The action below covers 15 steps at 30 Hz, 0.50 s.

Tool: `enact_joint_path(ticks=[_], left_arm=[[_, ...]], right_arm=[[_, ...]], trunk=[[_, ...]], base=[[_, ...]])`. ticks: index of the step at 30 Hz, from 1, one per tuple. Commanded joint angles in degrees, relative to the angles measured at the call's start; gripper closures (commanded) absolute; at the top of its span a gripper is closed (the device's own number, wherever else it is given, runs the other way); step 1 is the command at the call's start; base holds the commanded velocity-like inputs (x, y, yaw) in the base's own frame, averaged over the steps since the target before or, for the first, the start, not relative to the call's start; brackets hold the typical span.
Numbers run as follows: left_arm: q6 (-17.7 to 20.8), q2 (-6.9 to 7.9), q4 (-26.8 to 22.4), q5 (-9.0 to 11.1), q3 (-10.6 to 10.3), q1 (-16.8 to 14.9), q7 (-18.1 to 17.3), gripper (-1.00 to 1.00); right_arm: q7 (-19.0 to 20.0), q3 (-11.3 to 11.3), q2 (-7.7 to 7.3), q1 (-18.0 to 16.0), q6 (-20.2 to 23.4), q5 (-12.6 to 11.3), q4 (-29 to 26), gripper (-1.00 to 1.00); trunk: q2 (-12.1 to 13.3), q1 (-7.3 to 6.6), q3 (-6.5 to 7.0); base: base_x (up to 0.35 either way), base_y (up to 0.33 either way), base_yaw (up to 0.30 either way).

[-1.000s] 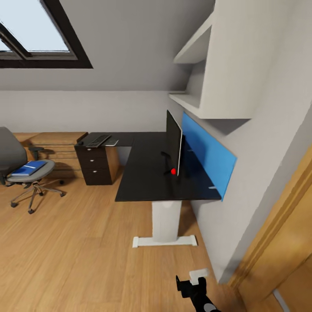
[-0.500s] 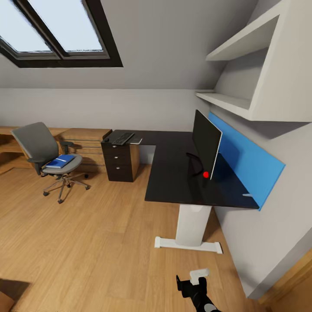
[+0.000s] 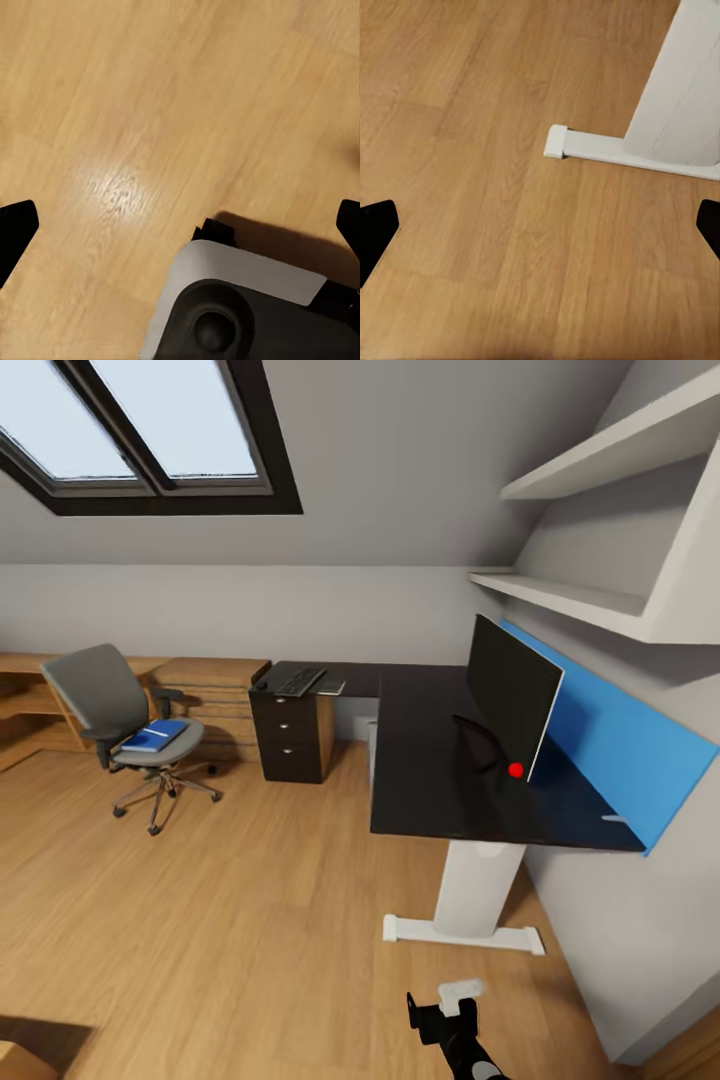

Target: In the bedroom, organize the workspace by keeping the computer under the desk, ensuring the monitor is on the desk, placing the keyboard on the desk next to the monitor, placing the mouse on the desk next to the keyboard, moving the folder from the swivel chair onto the desk next to the mouse, stacking the notebook on top of the folder with the pen on top of the notebook, and positioning the swivel chair next to the desk.

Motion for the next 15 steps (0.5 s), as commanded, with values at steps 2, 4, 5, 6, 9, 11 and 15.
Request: enact_joint_path(ticks=[2,4,5,6,9,11,15], left_arm=[[-0.12,0.02,0.1,0.27,-0.49,-0.03,0.2,-1.0],[-0.11,0.02,0.13,0.3,-0.53,-0.03,0.28,-1.0],[-0.11,0.02,0.14,0.3,-0.54,-0.03,0.3,-1.0],[-0.11,0.05,0.14,0.31,-0.55,0.0,0.33,-1.0],[-0.16,0.09,0.17,0.37,-0.53,-0.02,0.41,-1.0],[-0.24,0.16,0.19,0.47,-0.47,-0.02,0.5,-1.0],[-0.28,0.27,0.19,0.57,-0.4,0.0,0.55,-1.0]], right_arm=[[-0.47,0.52,0.01,-0.01,-0.26,-0.08,0.0,-1.0],[-0.47,0.54,0.01,-0.01,-0.38,-0.09,0.01,-1.0],[-0.47,0.55,0.01,0.0,-0.41,-0.1,0.0,-1.0],[-0.47,0.55,0.02,0.0,-0.44,-0.09,0.0,-1.0],[-0.47,0.56,0.07,0.0,-0.48,-0.07,-0.01,-1.0],[-0.47,0.56,0.08,0.0,-0.5,-0.07,-0.01,-1.0],[-0.47,0.56,0.09,0.0,-0.51,-0.07,-0.01,-1.0]], trunk=[[-0.04,0.01,0.01],[-0.04,0.01,0.09],[-0.04,0.01,0.14],[-0.04,0.01,0.19],[-0.04,0.01,0.29],[-0.04,0.01,0.31],[-0.04,0.01,0.25]], base=[[0.101,0.321,-0.116],[0.102,0.321,-0.161],[0.102,0.321,-0.184],[0.104,0.32,-0.209],[0.105,0.321,-0.242],[0.117,0.32,-0.281],[0.16,0.312,-0.266]])
